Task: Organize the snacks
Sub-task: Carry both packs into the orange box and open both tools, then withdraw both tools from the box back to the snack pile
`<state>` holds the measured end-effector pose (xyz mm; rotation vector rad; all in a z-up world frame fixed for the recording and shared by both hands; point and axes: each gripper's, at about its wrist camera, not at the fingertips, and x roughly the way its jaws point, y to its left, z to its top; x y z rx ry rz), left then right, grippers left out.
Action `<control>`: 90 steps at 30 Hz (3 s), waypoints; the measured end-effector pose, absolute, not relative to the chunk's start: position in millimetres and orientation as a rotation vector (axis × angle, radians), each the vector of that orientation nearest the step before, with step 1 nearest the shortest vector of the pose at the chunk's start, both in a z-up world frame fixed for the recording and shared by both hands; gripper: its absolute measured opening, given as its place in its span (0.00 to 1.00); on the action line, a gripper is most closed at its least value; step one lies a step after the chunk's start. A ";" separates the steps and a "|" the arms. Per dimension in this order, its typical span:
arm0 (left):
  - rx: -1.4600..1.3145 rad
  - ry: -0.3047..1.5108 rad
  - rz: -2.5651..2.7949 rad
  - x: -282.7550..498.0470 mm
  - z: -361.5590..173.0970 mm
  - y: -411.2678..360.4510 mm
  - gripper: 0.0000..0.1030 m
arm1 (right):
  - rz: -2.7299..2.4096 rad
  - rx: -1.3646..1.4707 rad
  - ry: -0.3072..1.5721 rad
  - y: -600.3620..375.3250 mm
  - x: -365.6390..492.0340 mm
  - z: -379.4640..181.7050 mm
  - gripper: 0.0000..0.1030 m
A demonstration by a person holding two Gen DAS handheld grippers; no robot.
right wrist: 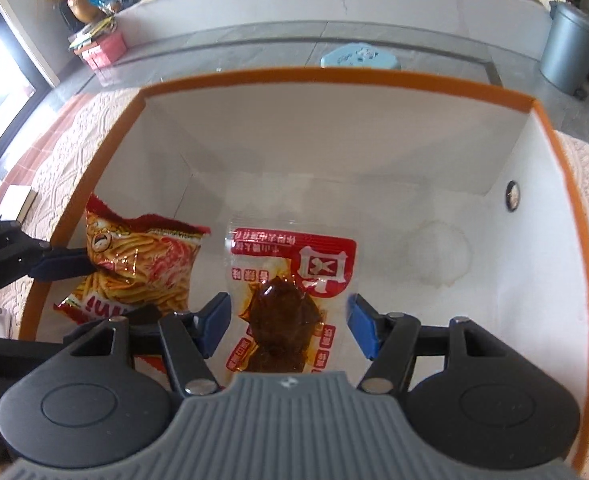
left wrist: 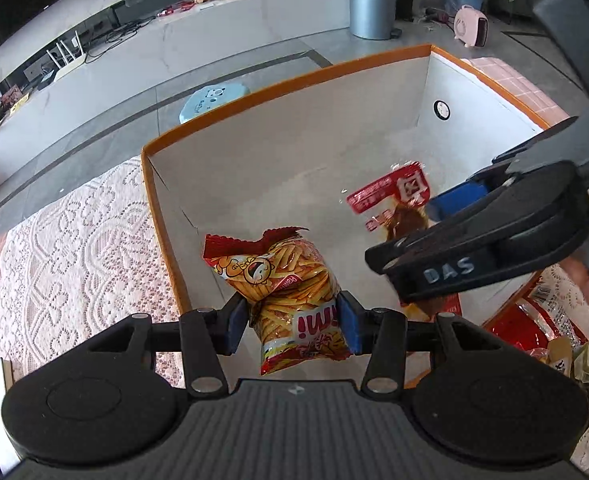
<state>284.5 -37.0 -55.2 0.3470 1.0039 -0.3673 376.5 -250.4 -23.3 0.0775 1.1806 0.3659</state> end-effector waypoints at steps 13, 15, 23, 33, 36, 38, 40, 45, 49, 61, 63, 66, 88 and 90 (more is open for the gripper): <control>0.341 0.996 -0.359 279.9 -47.5 -37.3 0.74 | 0.322 0.060 1.249 -234.1 390.7 -26.1 0.67; 0.376 0.979 -0.358 274.5 -45.2 -38.4 0.75 | 0.311 0.050 1.246 -235.0 385.3 -26.4 0.68; 0.362 0.926 -0.334 255.4 -22.2 -27.4 0.75 | 0.292 0.054 1.200 -253.9 361.7 0.6 0.71; 0.238 0.856 -0.332 201.2 28.2 -12.1 0.75 | 0.307 0.095 1.079 -275.6 314.7 67.2 0.74; 0.192 0.846 -0.332 174.0 34.9 -6.8 0.75 | 0.320 0.097 1.013 -280.6 287.2 87.3 0.75; 0.171 0.841 -0.329 156.8 34.4 -1.2 0.75 | 0.334 0.104 0.972 -284.5 266.6 97.3 0.76; 0.135 0.841 -0.295 139.7 30.9 6.4 0.75 | 0.353 0.116 0.931 -289.4 245.8 102.7 0.76; 0.046 0.843 -0.256 105.9 15.8 27.3 0.75 | 0.395 0.161 0.856 -301.4 191.3 96.9 0.76; 0.047 0.859 -0.206 89.4 1.5 39.0 0.75 | 0.387 0.216 0.803 -307.7 149.9 79.6 0.76; 0.147 0.873 -0.211 60.8 -50.1 39.1 0.75 | 0.278 0.127 0.696 -288.7 76.4 27.7 0.78; 0.150 0.917 -0.203 64.0 -59.2 37.9 0.75 | 0.290 0.101 0.697 -279.9 72.8 17.4 0.81; 0.152 0.957 -0.204 66.0 -70.5 38.8 0.75 | 0.320 0.069 0.742 -265.4 72.9 0.4 0.81; 0.175 0.980 -0.176 87.5 -107.2 45.4 0.54 | 0.326 0.010 0.864 -245.1 99.3 -47.7 0.63; 0.169 0.985 -0.177 88.9 -109.1 46.4 0.51 | 0.331 0.013 0.864 -244.6 100.2 -49.1 0.62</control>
